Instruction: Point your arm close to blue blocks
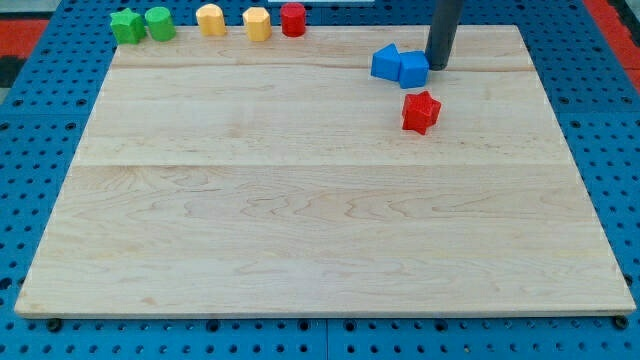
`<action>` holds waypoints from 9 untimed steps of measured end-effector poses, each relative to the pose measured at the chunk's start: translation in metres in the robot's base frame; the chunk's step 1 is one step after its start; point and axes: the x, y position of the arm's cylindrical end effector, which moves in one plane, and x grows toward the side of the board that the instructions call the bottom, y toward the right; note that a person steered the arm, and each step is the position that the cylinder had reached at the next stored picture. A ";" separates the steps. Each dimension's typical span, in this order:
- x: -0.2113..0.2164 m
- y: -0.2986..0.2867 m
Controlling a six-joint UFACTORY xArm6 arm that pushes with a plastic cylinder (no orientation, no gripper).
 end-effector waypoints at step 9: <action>0.141 -0.091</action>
